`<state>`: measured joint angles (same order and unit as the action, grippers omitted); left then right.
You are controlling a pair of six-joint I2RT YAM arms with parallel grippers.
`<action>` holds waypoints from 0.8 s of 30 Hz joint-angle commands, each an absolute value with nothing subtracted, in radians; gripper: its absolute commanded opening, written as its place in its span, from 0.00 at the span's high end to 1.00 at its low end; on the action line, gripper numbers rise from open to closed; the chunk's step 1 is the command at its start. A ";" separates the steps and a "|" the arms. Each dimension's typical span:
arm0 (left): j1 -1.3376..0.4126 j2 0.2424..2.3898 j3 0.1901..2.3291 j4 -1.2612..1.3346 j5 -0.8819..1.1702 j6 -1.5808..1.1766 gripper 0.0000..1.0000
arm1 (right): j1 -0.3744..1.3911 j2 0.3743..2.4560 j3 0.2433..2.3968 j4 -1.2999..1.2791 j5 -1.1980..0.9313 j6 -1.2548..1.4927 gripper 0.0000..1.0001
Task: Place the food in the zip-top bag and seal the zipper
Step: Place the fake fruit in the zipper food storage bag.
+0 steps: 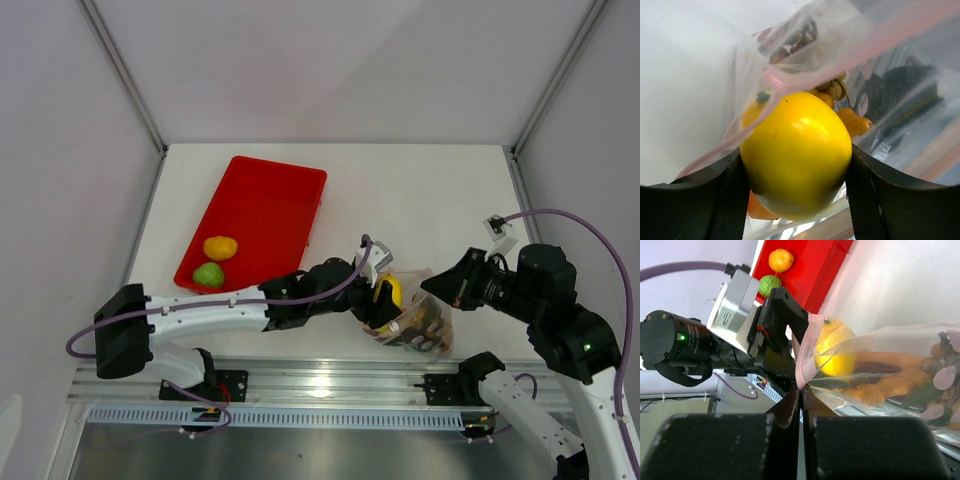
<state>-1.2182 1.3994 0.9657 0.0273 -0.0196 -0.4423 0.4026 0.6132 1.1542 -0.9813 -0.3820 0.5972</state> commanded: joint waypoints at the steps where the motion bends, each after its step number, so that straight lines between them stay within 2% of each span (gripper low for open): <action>1: -1.238 1.358 0.907 -0.020 0.038 -0.292 0.99 | 0.402 0.611 1.236 -0.893 -0.353 0.587 1.00; 9: -1.255 1.256 0.839 0.080 0.078 -0.196 1.00 | 0.402 0.646 1.227 -0.870 -0.365 0.606 1.00; 16: -1.256 1.356 0.992 -0.064 0.100 -0.097 0.99 | 0.400 0.658 1.221 -0.861 -0.423 0.615 1.00; 19: -1.258 1.413 1.080 -0.121 -0.012 -0.098 0.99 | 0.400 0.649 1.220 -0.859 -0.420 0.621 1.00; 20: -1.258 1.417 1.086 -0.118 -0.105 -0.103 0.99 | 0.400 0.649 1.220 -0.862 -0.417 0.621 1.00; 23: -1.258 1.423 1.086 -0.074 -0.173 -0.123 0.96 | 0.400 0.647 1.215 -0.858 -0.422 0.626 1.00; 24: -1.258 1.430 1.100 -0.072 -0.173 -0.115 0.91 | 0.400 0.647 1.210 -0.857 -0.422 0.627 1.00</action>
<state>-1.2545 1.4216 1.0447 -0.0620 -0.0715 -0.1463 0.4026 0.6563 1.1694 -0.9447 -0.4049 0.6071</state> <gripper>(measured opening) 0.673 0.006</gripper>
